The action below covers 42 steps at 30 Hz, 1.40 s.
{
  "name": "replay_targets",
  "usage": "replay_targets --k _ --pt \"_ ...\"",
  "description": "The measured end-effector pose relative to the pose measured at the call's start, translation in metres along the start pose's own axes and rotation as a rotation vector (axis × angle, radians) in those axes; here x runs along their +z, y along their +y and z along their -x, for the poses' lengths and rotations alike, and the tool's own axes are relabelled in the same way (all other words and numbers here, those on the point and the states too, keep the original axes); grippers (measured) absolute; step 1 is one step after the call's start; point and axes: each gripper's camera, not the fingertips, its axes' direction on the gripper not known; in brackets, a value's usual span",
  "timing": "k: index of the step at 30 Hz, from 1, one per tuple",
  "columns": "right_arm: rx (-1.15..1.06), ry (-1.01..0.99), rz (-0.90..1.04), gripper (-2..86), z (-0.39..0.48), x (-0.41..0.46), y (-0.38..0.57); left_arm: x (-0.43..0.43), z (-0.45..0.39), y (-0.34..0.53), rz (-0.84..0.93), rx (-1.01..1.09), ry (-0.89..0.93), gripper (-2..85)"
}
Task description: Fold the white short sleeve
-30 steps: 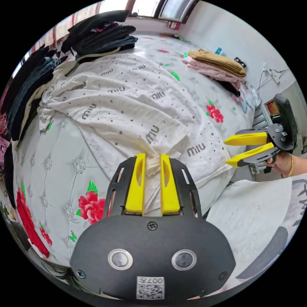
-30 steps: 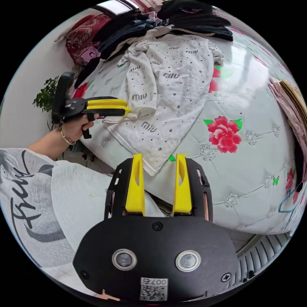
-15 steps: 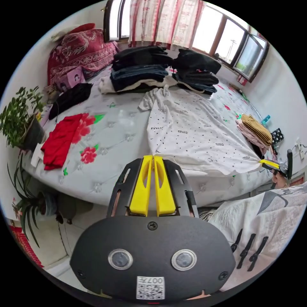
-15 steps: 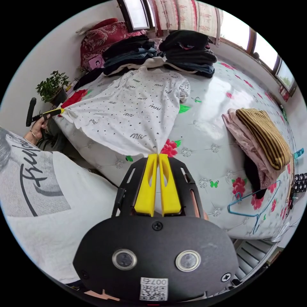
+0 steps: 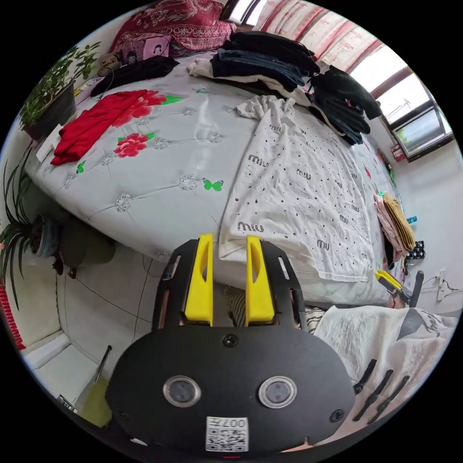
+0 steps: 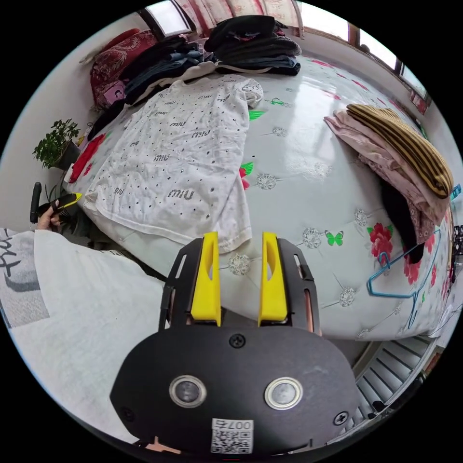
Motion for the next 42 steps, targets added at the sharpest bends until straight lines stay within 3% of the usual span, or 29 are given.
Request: replay_targets --k 3,6,9,14,18,21,23,28,33,38,42 --pt "-0.049 0.062 0.085 5.1 0.005 0.012 -0.008 0.016 -0.021 -0.021 0.104 0.054 -0.133 8.1" --pt "-0.127 0.046 0.126 2.1 0.015 0.004 -0.009 0.008 -0.046 -0.032 0.145 0.201 -0.224 0.3" --pt "-0.088 -0.09 0.142 0.7 -0.004 -0.017 -0.02 -0.023 -0.031 -0.052 0.125 0.191 -0.089 -0.7" --pt "0.06 -0.369 -0.157 -0.1 -0.089 -0.131 -0.093 -0.137 0.032 -0.142 -0.121 0.031 0.322 -0.9" --pt "0.056 -0.461 -0.387 -0.2 -0.124 -0.241 -0.172 -0.273 0.038 -0.246 -0.36 0.049 0.553 -1.0" --pt "-0.003 -0.504 -0.634 -0.2 -0.127 -0.353 -0.202 -0.386 0.017 -0.271 -0.53 0.176 0.588 -1.0" --pt "-0.11 -0.418 -0.791 -0.2 -0.109 -0.426 -0.19 -0.441 0.004 -0.263 -0.608 0.262 0.569 -1.0" --pt "-0.325 -0.215 -0.939 -0.2 -0.082 -0.478 -0.114 -0.497 -0.001 -0.179 -0.7 0.42 0.497 -1.0" --pt "-0.359 -0.234 -0.754 -0.1 -0.091 -0.431 -0.047 -0.43 0.034 -0.094 -0.563 0.358 0.46 -1.0" --pt "-0.131 -0.244 -0.33 -0.1 -0.113 -0.285 0.002 -0.29 0.071 -0.016 -0.246 0.216 0.398 -1.0" --pt "0.037 -0.366 -0.148 -0.2 -0.131 -0.206 0.036 -0.197 0.117 0.037 -0.021 0.014 0.43 -1.0"
